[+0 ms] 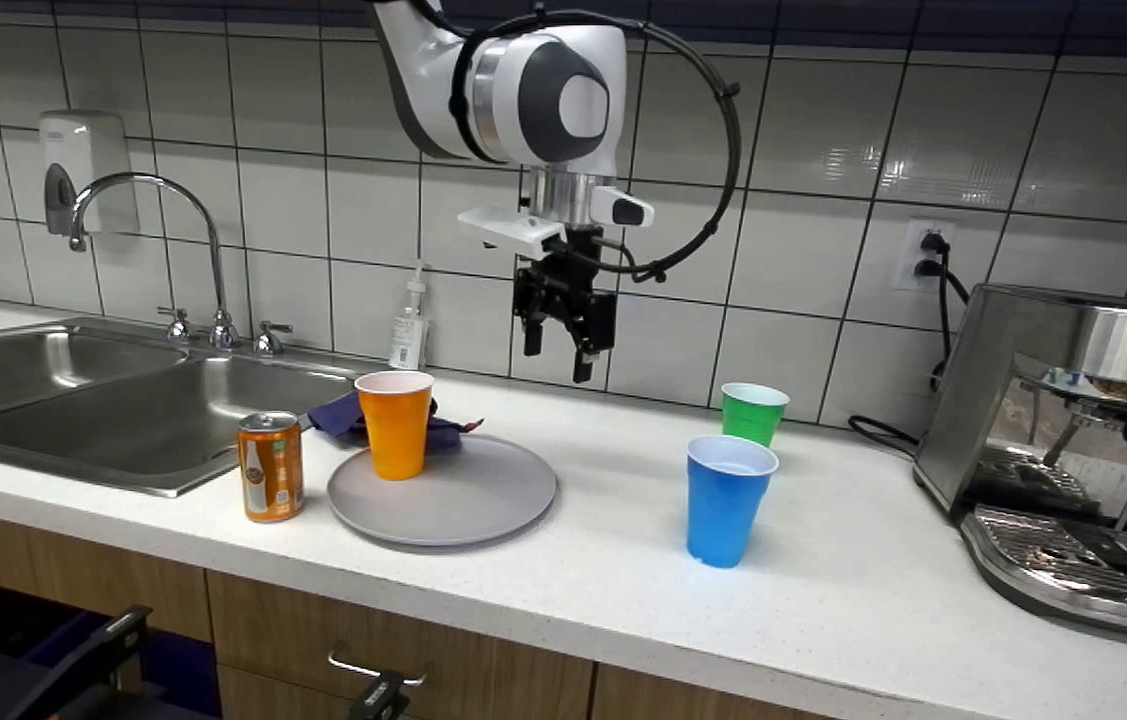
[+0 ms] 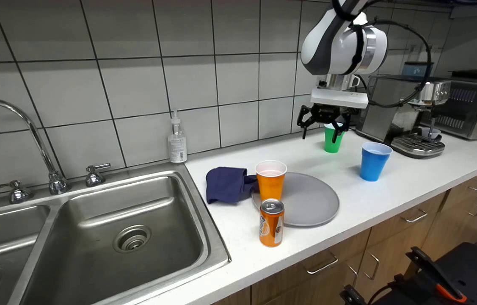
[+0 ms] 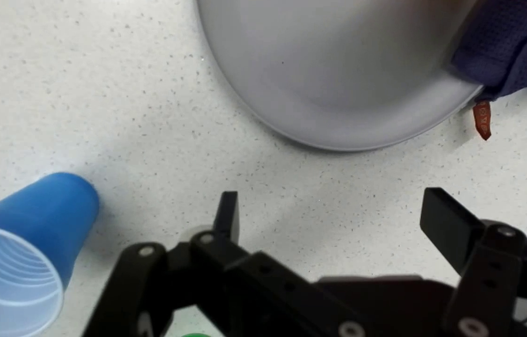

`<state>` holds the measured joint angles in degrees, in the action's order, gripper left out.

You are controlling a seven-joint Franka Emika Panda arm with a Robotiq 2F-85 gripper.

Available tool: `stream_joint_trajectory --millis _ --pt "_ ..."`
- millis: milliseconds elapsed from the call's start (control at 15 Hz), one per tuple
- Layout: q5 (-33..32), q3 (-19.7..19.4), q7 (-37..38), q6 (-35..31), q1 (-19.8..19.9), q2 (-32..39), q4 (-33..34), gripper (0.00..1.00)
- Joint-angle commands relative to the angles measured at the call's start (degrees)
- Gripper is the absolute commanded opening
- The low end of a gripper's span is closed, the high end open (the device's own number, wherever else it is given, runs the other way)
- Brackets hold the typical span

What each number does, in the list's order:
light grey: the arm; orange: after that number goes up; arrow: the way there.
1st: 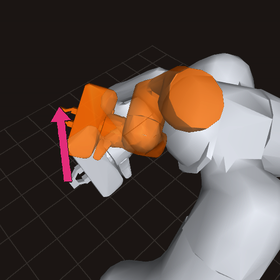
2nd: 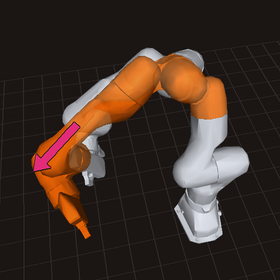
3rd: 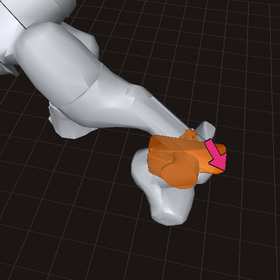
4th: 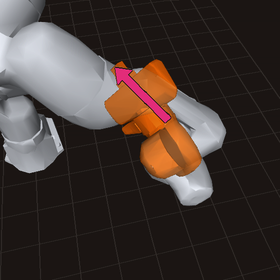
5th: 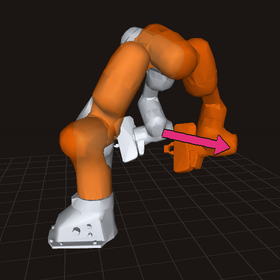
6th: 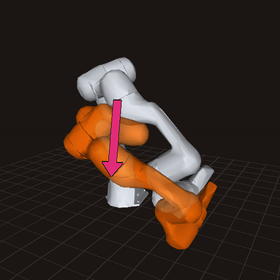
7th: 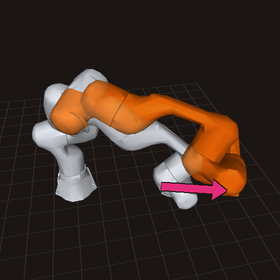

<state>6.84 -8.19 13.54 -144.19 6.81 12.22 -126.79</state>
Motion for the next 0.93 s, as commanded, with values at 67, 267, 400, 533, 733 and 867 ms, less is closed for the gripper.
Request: stream_joint_trajectory --millis 67,267,400,533,733,867 --pt "2.9 -0.1 -10.7 6.0 4.0 1.9 5.4 1.0" --pt "3.7 -0.5 -15.5 7.1 6.1 3.4 7.6 1.0" --pt "3.8 -0.7 -17.8 7.4 7.1 4.5 8.8 1.0" --pt "3.5 -0.7 -19.8 7.8 8.0 5.4 9.9 1.0" --pt "3.3 -0.7 -22.8 8.2 9.3 6.5 10.9 1.0" --pt "3.0 -0.7 -24.5 8.6 10.0 6.9 11.3 1.0"
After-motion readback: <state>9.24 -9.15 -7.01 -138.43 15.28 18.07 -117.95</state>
